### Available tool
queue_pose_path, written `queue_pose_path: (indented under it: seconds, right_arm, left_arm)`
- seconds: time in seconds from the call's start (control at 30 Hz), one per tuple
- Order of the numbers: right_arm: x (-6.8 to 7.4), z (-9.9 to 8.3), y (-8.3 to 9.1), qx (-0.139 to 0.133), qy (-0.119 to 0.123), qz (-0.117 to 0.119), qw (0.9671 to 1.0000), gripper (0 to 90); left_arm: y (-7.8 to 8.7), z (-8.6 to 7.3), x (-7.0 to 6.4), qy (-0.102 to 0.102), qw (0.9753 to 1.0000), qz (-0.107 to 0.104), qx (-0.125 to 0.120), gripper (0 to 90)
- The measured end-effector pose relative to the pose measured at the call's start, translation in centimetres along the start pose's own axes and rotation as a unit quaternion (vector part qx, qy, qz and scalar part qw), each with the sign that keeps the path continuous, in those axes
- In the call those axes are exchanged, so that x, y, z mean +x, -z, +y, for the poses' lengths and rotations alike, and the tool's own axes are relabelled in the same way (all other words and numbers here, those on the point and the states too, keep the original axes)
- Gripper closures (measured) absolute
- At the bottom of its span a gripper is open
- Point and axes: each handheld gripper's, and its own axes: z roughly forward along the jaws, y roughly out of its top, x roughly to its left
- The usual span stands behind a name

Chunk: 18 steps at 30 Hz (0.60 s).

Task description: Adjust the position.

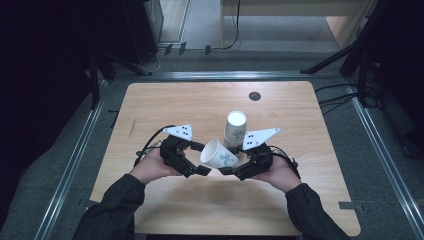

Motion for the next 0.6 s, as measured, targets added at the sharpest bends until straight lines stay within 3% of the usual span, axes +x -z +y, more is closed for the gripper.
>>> queue_pose_path:
  seconds: [0.27,0.6]
  right_arm:
    - [0.0,0.0,-0.5,-0.001,-0.004,0.006,1.0000,33.1]
    - [0.2,0.0,-1.1,0.003,-0.006,0.016,0.9998,33.1]
  left_arm:
    - [0.2,0.3,0.2,0.008,0.9995,-0.008,-0.029,12.9]
    - [-0.1,0.5,0.1,0.006,0.9996,-0.012,-0.026,15.0]
